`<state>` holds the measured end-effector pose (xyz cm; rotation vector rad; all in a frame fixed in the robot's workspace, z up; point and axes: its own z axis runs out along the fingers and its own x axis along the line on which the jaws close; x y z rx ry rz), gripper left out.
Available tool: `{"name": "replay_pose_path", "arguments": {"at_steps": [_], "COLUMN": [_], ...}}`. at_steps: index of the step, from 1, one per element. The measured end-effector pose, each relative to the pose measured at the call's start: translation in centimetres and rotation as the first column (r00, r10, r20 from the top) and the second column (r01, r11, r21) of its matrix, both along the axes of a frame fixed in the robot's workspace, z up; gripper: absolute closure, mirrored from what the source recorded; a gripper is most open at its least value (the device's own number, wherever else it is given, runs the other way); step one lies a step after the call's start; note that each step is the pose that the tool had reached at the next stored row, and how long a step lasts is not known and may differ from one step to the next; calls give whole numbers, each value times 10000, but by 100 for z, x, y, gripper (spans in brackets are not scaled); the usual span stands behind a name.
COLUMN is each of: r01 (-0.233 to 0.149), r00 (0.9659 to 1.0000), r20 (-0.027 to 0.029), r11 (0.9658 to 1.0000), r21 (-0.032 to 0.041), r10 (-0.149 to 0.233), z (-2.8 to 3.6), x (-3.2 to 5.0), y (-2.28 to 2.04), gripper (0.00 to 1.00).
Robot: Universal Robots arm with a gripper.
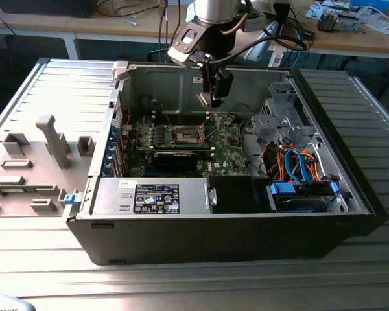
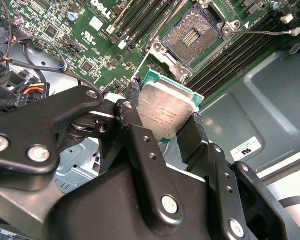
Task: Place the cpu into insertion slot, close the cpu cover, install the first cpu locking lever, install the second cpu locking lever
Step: 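Place the cpu into insertion slot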
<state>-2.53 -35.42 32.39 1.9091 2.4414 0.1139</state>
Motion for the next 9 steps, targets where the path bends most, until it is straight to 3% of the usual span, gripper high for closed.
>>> {"name": "replay_pose_path", "arguments": {"at_steps": [9], "r01": [108], "r00": [9999], "r20": [0], "r11": [9999], "r21": [0], "r10": [-108], "z": [-6], "x": [0], "y": [0], "gripper": [45]}}
